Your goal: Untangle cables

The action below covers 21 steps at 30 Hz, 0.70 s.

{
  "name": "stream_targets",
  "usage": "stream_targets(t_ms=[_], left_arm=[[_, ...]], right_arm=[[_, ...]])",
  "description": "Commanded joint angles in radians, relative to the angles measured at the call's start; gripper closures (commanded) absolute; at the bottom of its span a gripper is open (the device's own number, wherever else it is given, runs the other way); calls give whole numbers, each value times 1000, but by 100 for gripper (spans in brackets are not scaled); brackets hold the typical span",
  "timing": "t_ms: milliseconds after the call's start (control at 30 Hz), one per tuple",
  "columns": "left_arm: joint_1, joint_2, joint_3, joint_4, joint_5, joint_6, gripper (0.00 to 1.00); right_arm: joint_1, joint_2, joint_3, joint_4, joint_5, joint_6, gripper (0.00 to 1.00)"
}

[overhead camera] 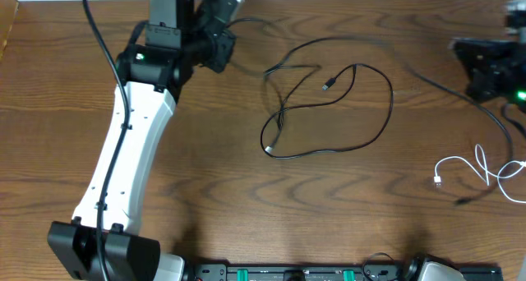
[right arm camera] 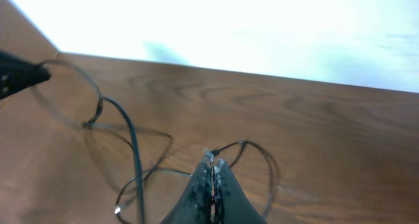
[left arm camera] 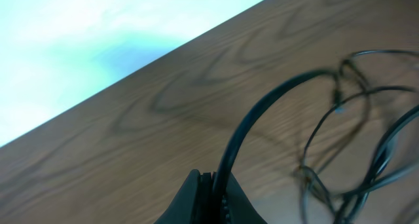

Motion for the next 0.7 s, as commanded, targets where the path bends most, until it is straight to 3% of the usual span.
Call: stream_targets(t_ms=[0,400,467,533,567,667], left_arm=[[31,13,0,1,-60,14,92],[39,13,0,-6,65,-6,92],[29,13,0,-6,64,-5,92],[16,13,0,-6,64,-5,93],[8,13,0,-6,65,-9,93],[-28,13,0,-7,74,-13,93]], right_arm=[[-47,-18,-1,-5,-103,17,99],[32,-2,-2,-48,-95,-10,96],[79,22,-3,-59,-63,-11,87],[134,56,-4,-66,-29,-10,61],[168,80,-6,-65,-14,-9,54],[264,155,-8,-64,39,2,43]])
